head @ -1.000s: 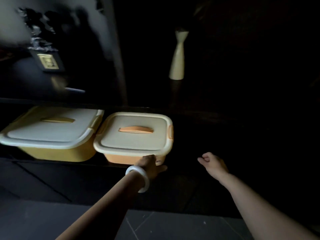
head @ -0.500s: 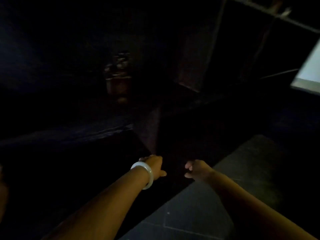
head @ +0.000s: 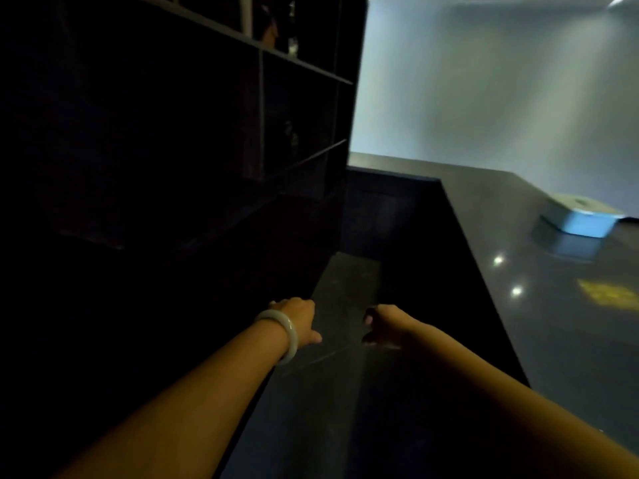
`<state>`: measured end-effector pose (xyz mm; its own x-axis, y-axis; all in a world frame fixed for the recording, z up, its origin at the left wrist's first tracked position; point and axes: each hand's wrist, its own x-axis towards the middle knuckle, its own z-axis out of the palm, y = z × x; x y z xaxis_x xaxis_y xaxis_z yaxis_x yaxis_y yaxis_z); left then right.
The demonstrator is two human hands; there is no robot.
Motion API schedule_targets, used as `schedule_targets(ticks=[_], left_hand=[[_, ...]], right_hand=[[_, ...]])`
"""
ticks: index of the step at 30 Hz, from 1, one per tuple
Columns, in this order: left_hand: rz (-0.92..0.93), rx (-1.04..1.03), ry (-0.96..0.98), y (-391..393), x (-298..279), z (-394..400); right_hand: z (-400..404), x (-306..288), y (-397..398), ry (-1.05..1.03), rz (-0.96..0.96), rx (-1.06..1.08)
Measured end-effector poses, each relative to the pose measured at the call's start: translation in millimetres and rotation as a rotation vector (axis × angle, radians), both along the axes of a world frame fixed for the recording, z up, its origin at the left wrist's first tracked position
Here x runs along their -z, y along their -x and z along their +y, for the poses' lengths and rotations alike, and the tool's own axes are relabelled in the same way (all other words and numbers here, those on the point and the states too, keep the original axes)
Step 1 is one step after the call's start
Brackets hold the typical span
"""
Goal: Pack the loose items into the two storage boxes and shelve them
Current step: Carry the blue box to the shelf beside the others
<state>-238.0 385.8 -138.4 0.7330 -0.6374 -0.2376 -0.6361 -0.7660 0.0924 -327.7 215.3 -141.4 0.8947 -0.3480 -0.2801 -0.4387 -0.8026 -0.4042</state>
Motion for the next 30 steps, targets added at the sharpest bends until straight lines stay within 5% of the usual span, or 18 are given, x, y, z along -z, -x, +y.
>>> schedule_targets(ticks=[17, 30], left_hand=[[-0.114, 0.418, 0.018, -225.9, -50.8, -308.9], [-0.120, 0.518, 0.033, -358.3, -65.4, -616.6]], right_hand=[[-287.7, -48.8, -118.3, 0.205, 0.020, 0.428], [-580.6, -39.2, -273.8, 0.181, 0.023, 0.439]])
